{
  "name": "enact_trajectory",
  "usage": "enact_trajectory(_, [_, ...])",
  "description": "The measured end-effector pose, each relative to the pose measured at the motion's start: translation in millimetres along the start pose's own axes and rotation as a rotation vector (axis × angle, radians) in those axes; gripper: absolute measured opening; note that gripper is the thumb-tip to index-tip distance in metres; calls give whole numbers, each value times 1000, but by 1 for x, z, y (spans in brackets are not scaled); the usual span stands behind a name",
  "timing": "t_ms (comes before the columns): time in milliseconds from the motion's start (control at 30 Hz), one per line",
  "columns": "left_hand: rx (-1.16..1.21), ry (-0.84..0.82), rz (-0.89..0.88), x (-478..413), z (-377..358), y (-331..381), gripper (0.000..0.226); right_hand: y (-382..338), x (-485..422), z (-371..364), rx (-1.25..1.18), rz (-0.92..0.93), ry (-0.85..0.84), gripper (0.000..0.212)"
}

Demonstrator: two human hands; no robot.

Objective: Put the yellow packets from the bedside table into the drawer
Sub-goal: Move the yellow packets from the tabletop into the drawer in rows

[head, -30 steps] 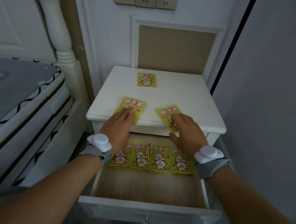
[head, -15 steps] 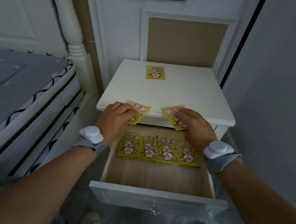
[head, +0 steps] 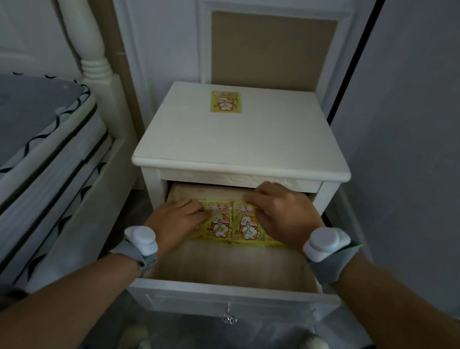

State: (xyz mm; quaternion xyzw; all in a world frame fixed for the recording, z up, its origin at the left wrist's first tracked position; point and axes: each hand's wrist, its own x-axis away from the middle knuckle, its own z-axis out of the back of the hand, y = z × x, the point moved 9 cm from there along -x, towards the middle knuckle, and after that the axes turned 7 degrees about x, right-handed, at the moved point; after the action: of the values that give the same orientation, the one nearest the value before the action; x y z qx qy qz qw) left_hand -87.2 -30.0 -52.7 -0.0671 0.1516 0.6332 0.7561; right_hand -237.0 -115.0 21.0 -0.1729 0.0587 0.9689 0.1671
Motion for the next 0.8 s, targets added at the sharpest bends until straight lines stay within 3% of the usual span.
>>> enact_trajectory(167, [-87,-79,9,-13,-26,8,41,3,15,-37,77,-31,-133,28])
enact_trajectory(400, [-39,-284,153,-17,-70,-12,37,19,28,-76,186,-134,-315,32])
enact_trajectory(533, [33,-330,178,-21,-83,-16,42,30,37,-97,135,-203,-372,46])
enact_trajectory(800, [133,-347,223,-22,-88,-20,44,25,40,-130,110,-172,-443,41])
